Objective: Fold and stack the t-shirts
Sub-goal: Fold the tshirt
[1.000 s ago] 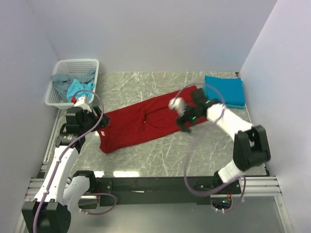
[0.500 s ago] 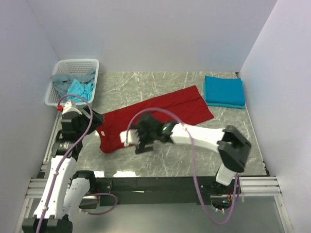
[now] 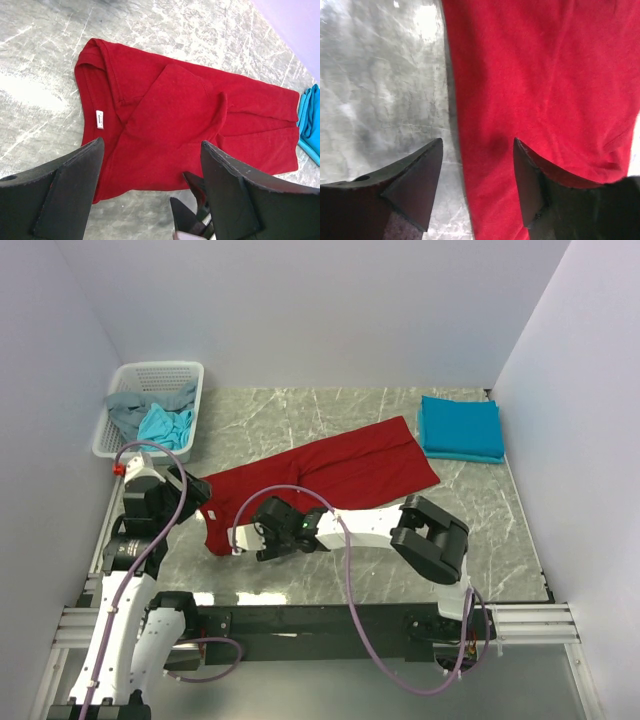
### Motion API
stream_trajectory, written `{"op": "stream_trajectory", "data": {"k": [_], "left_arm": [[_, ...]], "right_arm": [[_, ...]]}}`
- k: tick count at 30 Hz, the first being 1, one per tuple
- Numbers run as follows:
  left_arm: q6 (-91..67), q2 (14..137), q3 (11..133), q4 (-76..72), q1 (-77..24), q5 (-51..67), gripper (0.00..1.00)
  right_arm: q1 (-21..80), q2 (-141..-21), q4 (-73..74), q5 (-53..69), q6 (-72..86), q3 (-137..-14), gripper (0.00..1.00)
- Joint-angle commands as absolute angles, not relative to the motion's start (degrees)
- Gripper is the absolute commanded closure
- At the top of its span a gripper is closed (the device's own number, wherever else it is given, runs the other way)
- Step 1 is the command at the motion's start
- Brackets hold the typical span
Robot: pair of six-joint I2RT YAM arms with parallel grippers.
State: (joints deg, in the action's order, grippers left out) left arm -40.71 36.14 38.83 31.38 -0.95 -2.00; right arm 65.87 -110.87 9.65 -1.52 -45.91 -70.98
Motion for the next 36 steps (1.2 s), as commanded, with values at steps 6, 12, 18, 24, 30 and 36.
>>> {"op": "stream_trajectory", "data": {"k": [6,12,18,24,30,36], "left_arm": [[-41.22,34.80,40.26,31.73,-0.79,-1.93,0.17],[-41.49,34.98,39.99,31.03,-0.79,-1.67,0.17],[-40.43,36.12,42.80,32.08,-0.70,-2.20,0.17],[-39.46,35.86,43.68,32.87,-0.79,-2.99,0.17],[-39.55,36.30,45.61,32.96,-0.79,-3.16,0.17],[-37.62,34.90,50.35,36.03,-0.79,-6.50,0.17]], "right_arm": [[66.27,-115.93,9.40,-3.78,-44.74,-74.27,0.54],[66.36,-115.49,9.84,-2.64,-43.68,-74.44,0.76],[66.44,-118.38,13.18,-0.18,-41.14,-80.49,0.87],[68.38,-119.61,13.00,-0.18,-38.85,-82.96,0.89],[71.71,-124.70,16.96,2.72,-34.37,-93.15,0.91],[72.34,-129.55,21.87,5.18,-28.74,-105.46,0.58]]}}
